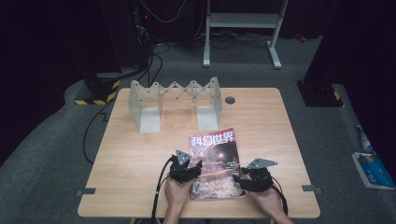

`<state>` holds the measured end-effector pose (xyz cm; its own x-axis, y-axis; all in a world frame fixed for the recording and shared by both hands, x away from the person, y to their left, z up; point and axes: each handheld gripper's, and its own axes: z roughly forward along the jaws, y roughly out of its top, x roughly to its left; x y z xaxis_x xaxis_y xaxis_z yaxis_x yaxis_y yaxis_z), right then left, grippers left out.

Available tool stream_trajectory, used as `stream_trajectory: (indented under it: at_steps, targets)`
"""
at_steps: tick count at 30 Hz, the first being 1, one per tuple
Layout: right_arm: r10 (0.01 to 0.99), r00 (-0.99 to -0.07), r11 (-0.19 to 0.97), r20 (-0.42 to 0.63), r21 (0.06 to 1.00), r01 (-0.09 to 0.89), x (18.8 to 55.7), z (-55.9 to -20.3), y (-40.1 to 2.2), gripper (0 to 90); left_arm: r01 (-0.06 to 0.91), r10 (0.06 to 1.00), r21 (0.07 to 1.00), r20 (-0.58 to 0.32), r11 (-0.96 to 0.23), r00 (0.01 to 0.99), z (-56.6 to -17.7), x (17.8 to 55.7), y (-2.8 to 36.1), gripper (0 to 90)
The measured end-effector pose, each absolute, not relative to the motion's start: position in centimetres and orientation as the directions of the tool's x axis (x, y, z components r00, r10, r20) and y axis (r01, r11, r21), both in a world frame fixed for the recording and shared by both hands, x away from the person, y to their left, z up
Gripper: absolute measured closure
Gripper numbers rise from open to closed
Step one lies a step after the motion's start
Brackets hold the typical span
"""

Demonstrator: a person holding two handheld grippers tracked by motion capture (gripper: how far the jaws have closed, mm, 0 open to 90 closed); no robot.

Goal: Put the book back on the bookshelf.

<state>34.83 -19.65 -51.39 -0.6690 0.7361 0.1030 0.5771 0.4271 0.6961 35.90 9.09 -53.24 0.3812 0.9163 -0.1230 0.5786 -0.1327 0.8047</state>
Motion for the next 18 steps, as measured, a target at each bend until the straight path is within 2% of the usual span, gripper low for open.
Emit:
stream_trajectory:
  at_steps: [18]
  targets:
    - [0.770, -0.632, 0.402, 0.090, 0.700, 0.590, 39.3, -49.1, -19.1, 56.2, 0.575, 0.910, 0.807, -0.128, -0.137, 0.396, -53.3, 36.0, 9.2, 40.2]
